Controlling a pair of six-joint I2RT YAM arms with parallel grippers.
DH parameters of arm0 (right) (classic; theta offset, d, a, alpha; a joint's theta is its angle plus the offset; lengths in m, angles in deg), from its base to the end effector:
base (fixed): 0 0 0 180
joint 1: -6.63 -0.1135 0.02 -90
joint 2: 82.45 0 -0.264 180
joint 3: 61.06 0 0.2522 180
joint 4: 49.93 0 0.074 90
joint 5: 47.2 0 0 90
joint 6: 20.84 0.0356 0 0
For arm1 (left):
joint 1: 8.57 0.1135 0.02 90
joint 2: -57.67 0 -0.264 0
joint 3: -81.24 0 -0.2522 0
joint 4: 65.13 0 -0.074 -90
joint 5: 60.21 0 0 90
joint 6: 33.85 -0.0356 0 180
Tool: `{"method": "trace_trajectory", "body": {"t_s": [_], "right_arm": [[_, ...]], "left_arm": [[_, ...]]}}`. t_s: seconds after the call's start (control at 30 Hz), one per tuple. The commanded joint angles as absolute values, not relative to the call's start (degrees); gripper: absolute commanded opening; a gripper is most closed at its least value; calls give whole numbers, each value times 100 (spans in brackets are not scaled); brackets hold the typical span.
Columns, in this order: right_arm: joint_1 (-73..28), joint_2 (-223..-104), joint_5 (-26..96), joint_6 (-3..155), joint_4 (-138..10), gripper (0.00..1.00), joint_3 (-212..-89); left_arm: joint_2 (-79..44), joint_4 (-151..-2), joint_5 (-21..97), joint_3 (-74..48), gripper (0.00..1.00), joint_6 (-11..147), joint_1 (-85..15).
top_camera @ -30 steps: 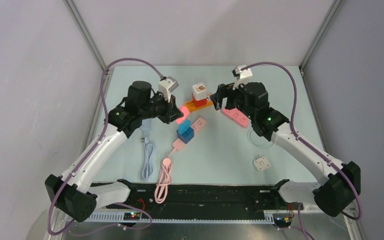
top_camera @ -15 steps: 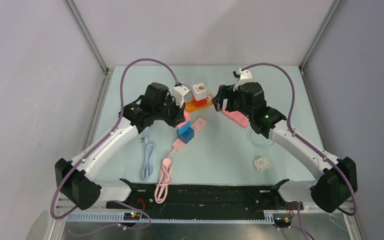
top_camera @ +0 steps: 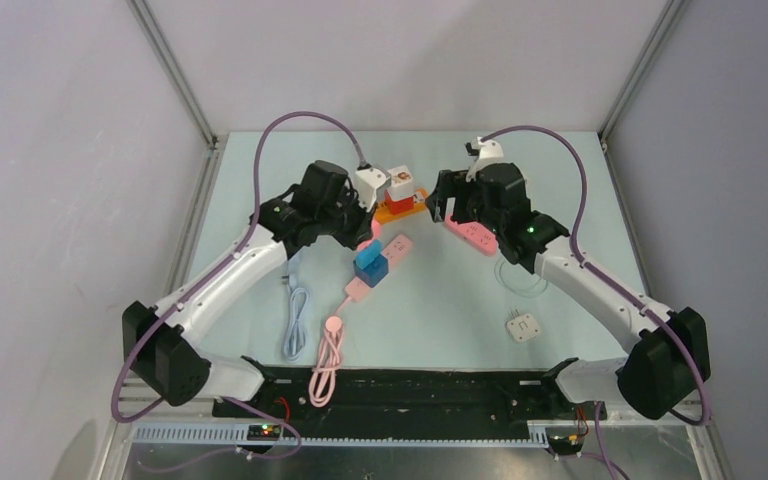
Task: Insert the plug
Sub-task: Insert the plug into the socket.
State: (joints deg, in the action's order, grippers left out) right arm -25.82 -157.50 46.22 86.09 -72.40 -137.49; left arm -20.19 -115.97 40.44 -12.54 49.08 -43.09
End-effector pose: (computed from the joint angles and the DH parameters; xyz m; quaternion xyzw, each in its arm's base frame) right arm 0.2595 0.1625 0.3352 -0.0946 0.8189 0.2139 0.5241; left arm 0.2388 -0.1722 0.3347 0.3585 0.8387 -0.1777 0.3696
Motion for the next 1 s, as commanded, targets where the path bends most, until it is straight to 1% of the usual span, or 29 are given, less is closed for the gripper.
{"method": "trace_trajectory", "body": {"t_s": [0.0, 0.67, 0.87, 0.97], "right_arm": [[-2509, -15799, 4529, 8602, -7081, 84, -13771], [-2396, -15968, 4388, 8636, -7005, 84, -13773], [-2400, -16024, 4361, 8637, -6999, 84, -13771], [-2396, -16059, 4353, 8665, -6995, 84, -13775]], "left_arm": [[-2011, -11504, 4061, -1046, 0, 4768, -4341], [-2196, -11605, 4201, -1010, 0, 4799, -4345], [-2080, -11604, 4301, -1332, 0, 4730, -4357], [-2062, -11602, 4113, -1539, 0, 4697, -4385]]}}
